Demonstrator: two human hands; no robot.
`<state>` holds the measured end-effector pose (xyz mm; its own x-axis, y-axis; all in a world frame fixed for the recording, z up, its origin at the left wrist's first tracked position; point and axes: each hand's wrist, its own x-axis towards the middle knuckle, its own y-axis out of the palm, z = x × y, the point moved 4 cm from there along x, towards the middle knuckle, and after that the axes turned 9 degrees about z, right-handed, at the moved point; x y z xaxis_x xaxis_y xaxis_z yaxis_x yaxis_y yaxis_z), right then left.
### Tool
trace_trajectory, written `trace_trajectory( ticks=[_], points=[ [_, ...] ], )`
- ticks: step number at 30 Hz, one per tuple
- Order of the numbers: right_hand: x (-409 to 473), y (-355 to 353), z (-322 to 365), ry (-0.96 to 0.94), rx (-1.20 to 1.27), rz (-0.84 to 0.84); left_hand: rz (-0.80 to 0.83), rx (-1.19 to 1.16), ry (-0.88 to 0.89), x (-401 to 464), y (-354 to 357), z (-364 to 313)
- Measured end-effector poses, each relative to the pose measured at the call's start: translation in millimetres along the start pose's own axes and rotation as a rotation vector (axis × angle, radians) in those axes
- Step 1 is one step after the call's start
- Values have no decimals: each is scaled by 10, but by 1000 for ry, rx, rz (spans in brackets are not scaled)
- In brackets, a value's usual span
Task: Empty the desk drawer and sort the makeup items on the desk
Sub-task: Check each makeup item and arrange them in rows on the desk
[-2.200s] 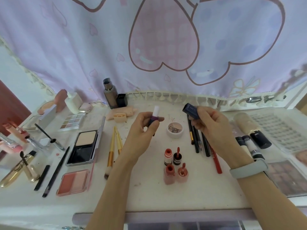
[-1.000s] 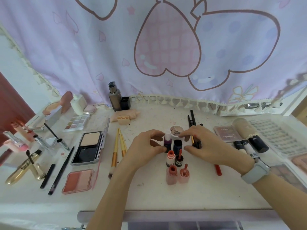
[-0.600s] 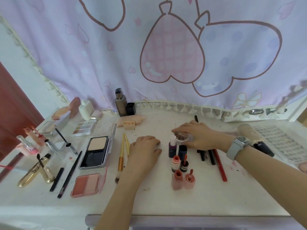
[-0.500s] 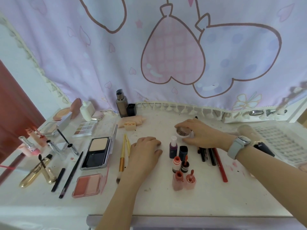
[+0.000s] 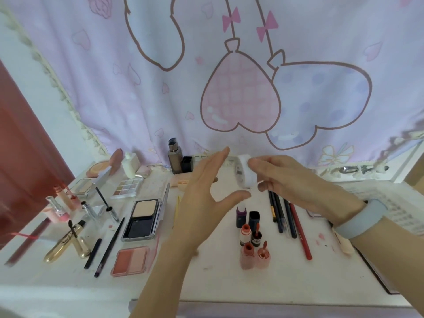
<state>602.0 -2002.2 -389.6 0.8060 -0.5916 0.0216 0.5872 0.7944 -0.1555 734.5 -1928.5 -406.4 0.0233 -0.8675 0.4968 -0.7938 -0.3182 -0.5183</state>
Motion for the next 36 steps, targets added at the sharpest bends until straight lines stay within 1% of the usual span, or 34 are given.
trace_trajectory(
  ticks=[2, 4, 7, 10, 14, 18, 21, 25, 28, 32, 36],
  points=[
    [-22, 106, -3, 19, -52, 26, -5, 22, 28, -73, -10, -61],
    [-26, 159, -26, 35, -62, 26, -12, 41, -1, -142, -24, -61],
    [-36, 220, -55, 70, -8, 41, 26, 36, -54, -211, -23, -44],
    [-51, 272, -49, 79, 26, 44, 50, 10, -68, -233, -12, -43],
    [-45, 235, -77, 89, -98, 3, 29, -30, -91, -250, 6, -11],
    [-35, 246, -42, 75, -55, 16, -12, -14, -62, -254, 2, 5],
    [-15, 245, -19, 89, 61, 17, -9, 9, -44, -233, 12, 14],
    [-8, 262, -2, 170, -30, 15, 10, 30, -33, -224, 25, 18],
    [4, 236, -5, 154, -46, 4, 6, 11, -76, -217, -5, 62],
    [38, 225, -24, 139, 49, -18, -7, -26, -125, -189, -41, 115],
    [82, 262, -2, 153, -56, 16, 9, -71, -161, -177, -36, 122]
  ],
)
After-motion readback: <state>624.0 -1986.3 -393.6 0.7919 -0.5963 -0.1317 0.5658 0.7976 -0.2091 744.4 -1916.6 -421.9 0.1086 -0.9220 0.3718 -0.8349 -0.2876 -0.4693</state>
